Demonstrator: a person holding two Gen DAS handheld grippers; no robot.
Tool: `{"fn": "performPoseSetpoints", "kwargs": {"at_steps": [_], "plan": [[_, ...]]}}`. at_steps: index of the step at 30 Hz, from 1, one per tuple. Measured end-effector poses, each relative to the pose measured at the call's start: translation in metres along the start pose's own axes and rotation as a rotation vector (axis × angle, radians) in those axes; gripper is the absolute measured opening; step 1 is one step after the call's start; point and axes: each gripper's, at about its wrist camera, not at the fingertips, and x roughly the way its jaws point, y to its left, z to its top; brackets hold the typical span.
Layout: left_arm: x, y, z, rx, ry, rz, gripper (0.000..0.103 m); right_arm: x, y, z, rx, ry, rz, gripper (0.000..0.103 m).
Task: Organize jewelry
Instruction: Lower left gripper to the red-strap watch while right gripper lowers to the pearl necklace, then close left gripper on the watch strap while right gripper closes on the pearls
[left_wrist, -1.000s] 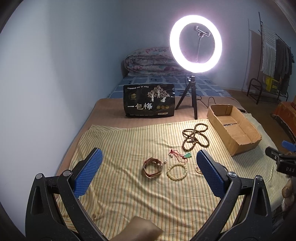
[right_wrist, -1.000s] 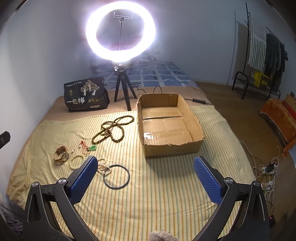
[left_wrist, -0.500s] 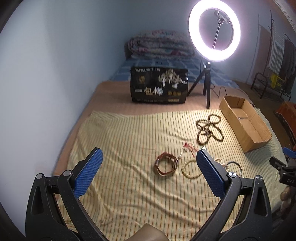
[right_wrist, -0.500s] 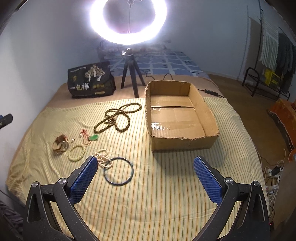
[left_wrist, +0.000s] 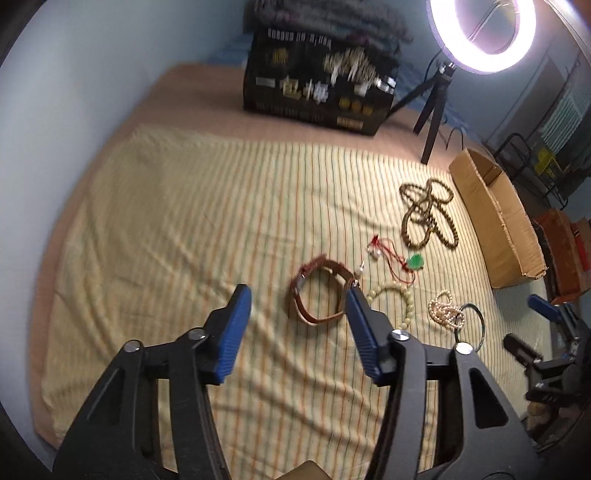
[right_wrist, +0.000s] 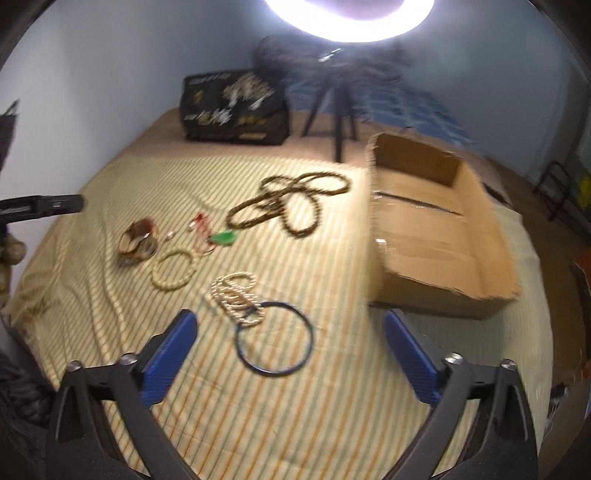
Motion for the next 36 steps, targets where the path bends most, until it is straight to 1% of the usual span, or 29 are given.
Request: {"fn": "performPoseSetpoints", "kwargs": {"at_steps": [3, 5, 8, 11, 13, 18, 24, 25, 27, 29, 31, 34, 35, 36], "plan": [[0.015, 0.002, 0.003, -0.039, 0.034, -0.024, 0.048, 0.016, 0.014, 0.006, -0.077, 0.025, 0.028, 0.089], [0.021, 0.002, 0.006, -0.046, 0.045, -0.029, 0.047, 0.027, 0.02, 0.008, -0.113, 0.046, 0.05, 0.088], [0.032, 0.002, 0.01, -0.069, 0.075, -0.043, 0.04, 0.042, 0.024, 0.01, -0.136, 0.092, 0.077, 0.085], [0.043, 0.004, 0.013, -0.1, 0.101, -0.054, 0.037, 0.054, 0.029, 0.012, -0.157, 0.128, 0.107, 0.08], [0.048, 0.003, 0.013, -0.098, 0.115, -0.057, 0.036, 0.06, 0.033, 0.013, -0.17, 0.14, 0.113, 0.079], [0.059, 0.001, 0.012, -0.095, 0.14, -0.056, 0.033, 0.075, 0.038, 0.014, -0.211, 0.17, 0.096, 0.078], [0.077, 0.007, 0.01, -0.135, 0.188, -0.055, 0.027, 0.087, 0.038, 0.013, -0.213, 0.2, 0.087, 0.078], [0.078, 0.008, 0.009, -0.137, 0.19, -0.053, 0.026, 0.089, 0.038, 0.013, -0.219, 0.203, 0.08, 0.078], [0.08, 0.008, 0.01, -0.138, 0.188, -0.049, 0.022, 0.093, 0.037, 0.013, -0.223, 0.206, 0.079, 0.078], [0.082, 0.01, 0.011, -0.156, 0.186, -0.052, 0.021, 0.095, 0.038, 0.013, -0.223, 0.202, 0.079, 0.078], [0.084, 0.011, 0.011, -0.167, 0.184, -0.053, 0.02, 0.097, 0.038, 0.014, -0.224, 0.199, 0.086, 0.074], [0.085, 0.009, 0.012, -0.151, 0.176, -0.042, 0.015, 0.096, 0.04, 0.016, -0.221, 0.2, 0.112, 0.058], [0.085, 0.009, 0.012, -0.147, 0.175, -0.039, 0.012, 0.096, 0.041, 0.017, -0.22, 0.199, 0.112, 0.045], [0.086, 0.009, 0.012, -0.147, 0.173, -0.037, 0.011, 0.096, 0.041, 0.019, -0.217, 0.199, 0.116, 0.034]]}}
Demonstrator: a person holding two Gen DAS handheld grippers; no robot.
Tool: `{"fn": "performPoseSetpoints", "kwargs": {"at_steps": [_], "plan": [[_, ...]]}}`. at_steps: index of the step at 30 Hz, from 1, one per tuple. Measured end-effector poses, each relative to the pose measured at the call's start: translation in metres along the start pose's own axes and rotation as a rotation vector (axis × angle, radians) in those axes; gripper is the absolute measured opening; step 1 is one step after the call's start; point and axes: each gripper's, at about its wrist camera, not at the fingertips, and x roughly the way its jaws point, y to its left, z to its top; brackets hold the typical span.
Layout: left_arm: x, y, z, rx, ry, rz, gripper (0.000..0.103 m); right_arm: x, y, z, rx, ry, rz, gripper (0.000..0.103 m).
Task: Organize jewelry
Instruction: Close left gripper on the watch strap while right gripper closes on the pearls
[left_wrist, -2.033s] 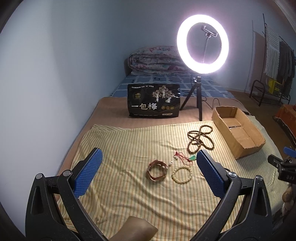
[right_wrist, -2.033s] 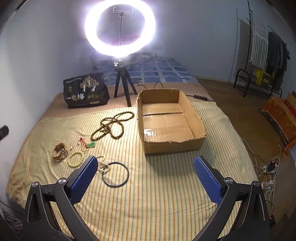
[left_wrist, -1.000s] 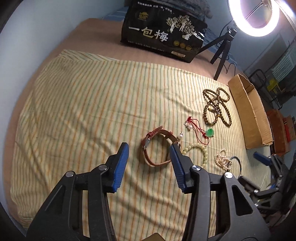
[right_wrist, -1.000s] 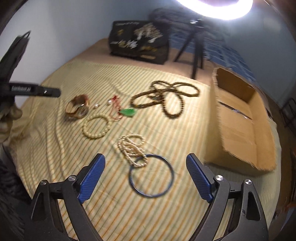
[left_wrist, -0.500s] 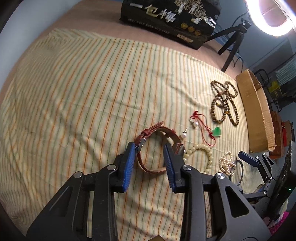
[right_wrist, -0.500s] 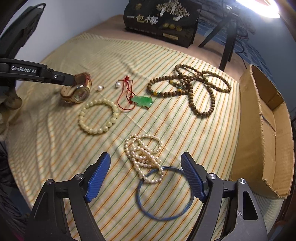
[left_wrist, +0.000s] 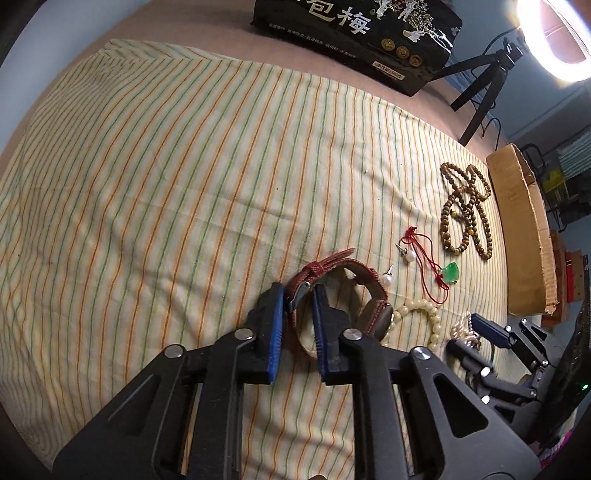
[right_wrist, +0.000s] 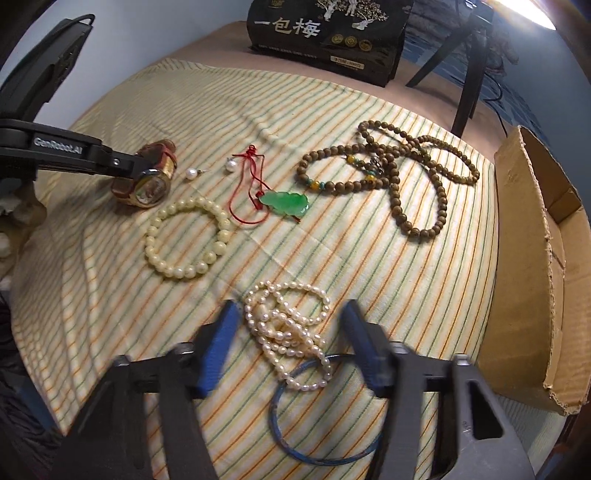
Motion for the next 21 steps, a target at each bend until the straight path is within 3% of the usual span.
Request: {"fn": "performPoseSetpoints", "kwargs": {"at_steps": [5, 12, 21], "plan": [[-0.002, 0.002, 0.0, -0.014, -0.006, -0.01, 0.008, 0.001, -0.004, 0.004, 0.017, -0.005, -0.013, 0.008], [-0.017, -0.008, 0.001, -0.01, -0.04, -0.049, 0.007, -0.015, -0.014, 0.005, 0.082, -0.046, 0.026, 0.006], [-0.06, -0.041, 0.008, 0.026, -0.148, -0.145, 0.007, -0.067, -0.039, 0.02, 0.169, -0.198, 0.043, 0.006]]}}
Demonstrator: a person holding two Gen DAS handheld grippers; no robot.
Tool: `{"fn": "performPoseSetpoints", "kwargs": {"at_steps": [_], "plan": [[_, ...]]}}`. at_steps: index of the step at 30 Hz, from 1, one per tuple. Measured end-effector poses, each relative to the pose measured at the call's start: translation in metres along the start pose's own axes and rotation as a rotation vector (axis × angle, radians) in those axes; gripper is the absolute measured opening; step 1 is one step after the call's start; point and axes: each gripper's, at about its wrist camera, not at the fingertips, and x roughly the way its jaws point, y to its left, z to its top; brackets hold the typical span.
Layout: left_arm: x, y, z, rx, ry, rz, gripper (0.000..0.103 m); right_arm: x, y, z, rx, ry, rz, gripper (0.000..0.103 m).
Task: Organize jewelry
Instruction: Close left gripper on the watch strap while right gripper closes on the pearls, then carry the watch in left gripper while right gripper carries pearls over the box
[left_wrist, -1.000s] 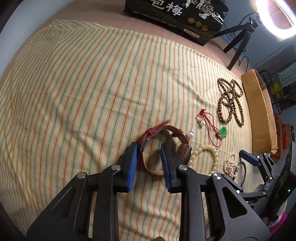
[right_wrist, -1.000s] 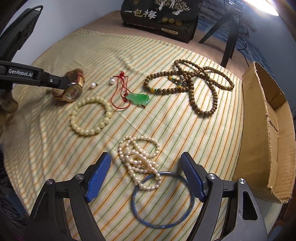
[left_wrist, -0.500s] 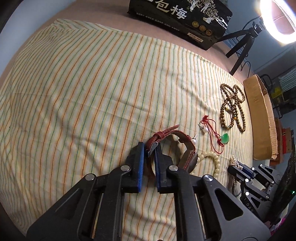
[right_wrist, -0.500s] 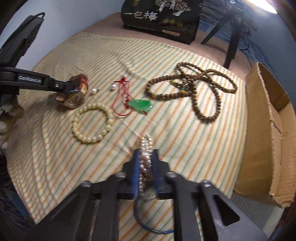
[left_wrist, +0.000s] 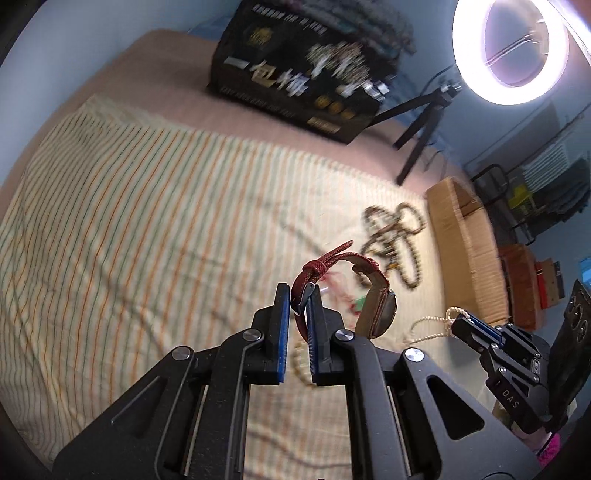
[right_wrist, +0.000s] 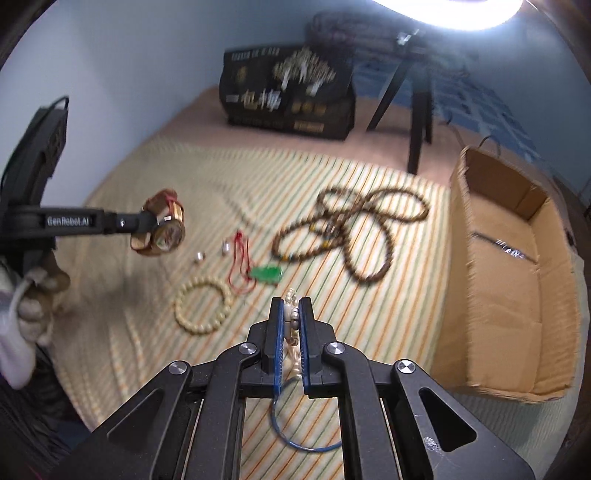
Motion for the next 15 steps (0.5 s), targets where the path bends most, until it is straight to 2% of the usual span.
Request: {"fn": "performPoseSetpoints", "kwargs": {"at_steps": [7, 15], "plan": [[-0.014, -0.042, 0.002, 0.066, -0.047, -0.065, 0.007, -0.036, -0.014, 0.005, 0.059, -0.1, -0.023, 0.006], [-0.02, -0.095, 0.001, 0.154, -0.081, -0.127, 0.007, -0.086, -0.05, 0.018, 0.163, -0.245, -0.046, 0.006]]}}
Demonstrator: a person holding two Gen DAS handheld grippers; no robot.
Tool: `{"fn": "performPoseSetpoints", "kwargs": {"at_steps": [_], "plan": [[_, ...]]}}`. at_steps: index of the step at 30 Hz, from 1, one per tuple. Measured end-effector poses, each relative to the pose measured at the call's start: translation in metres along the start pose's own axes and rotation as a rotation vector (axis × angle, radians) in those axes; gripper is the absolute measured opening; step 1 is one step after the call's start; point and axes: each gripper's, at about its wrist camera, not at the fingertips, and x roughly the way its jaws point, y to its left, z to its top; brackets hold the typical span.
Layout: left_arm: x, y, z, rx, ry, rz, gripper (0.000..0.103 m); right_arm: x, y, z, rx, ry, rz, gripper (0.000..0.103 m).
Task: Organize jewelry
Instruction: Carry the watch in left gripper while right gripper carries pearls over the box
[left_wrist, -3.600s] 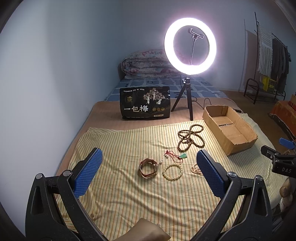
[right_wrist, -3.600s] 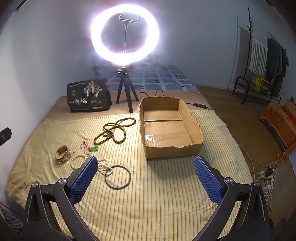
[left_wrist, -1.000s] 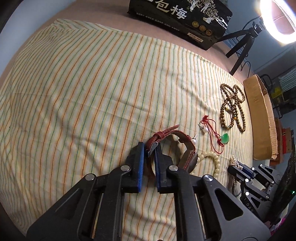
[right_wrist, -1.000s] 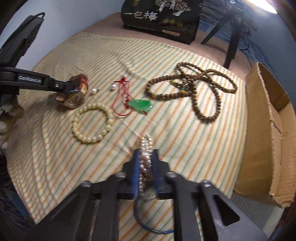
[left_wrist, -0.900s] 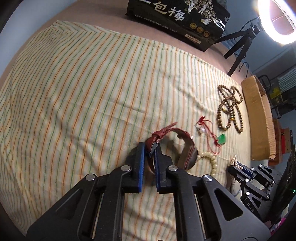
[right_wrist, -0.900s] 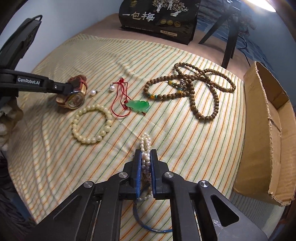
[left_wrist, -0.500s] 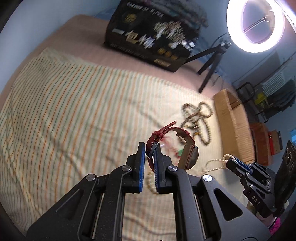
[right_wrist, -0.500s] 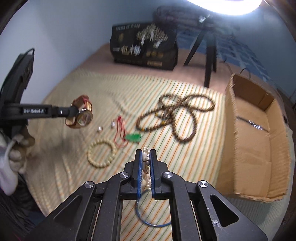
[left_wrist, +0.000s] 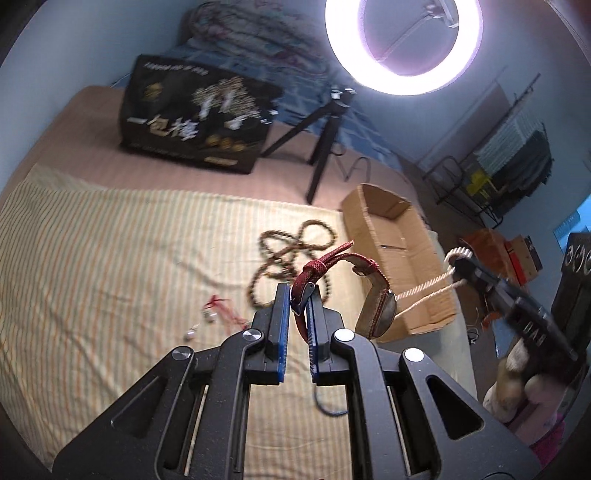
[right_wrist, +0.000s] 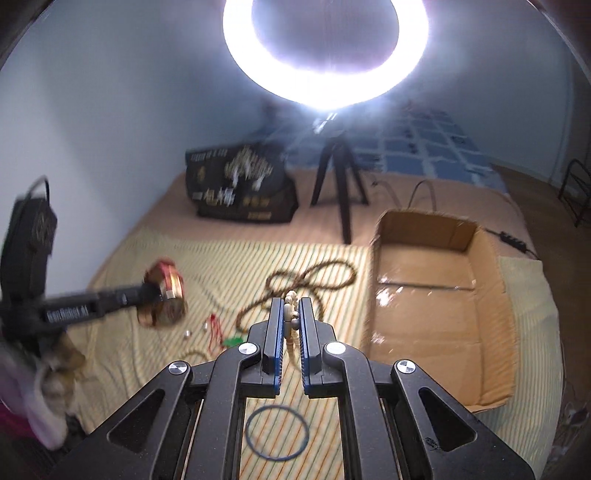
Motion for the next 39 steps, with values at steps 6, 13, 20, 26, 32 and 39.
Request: {"fn": "performPoseSetpoints", "kwargs": {"at_steps": [6, 13, 20, 26, 32, 39], "plan": [[0.006, -0.035, 0.004, 0.059, -0.021, -0.028, 0.007, -0.035, -0.025, 0.02, 0.055, -0.118, -0.037, 0.006], [0.03, -0.074, 0.003, 0.118, 0.003, -0.064, 0.007, -0.045, -0.066, 0.022, 0.122, -0.134, -0.126, 0.006], [0.07, -0.099, -0.001, 0.135, 0.051, -0.077, 0.007, -0.025, -0.107, 0.0, 0.171, -0.039, -0.204, 0.006], [0.106, -0.115, -0.008, 0.142, 0.101, -0.078, 0.007, -0.012, -0.133, -0.018, 0.211, 0.04, -0.251, 0.006], [0.129, -0.12, -0.013, 0.144, 0.138, -0.076, 0.007, -0.006, -0.147, -0.029, 0.232, 0.087, -0.268, 0.006], [0.134, -0.124, -0.014, 0.145, 0.139, -0.12, 0.024, -0.006, -0.148, -0.028, 0.25, 0.108, -0.269, 0.03]]}}
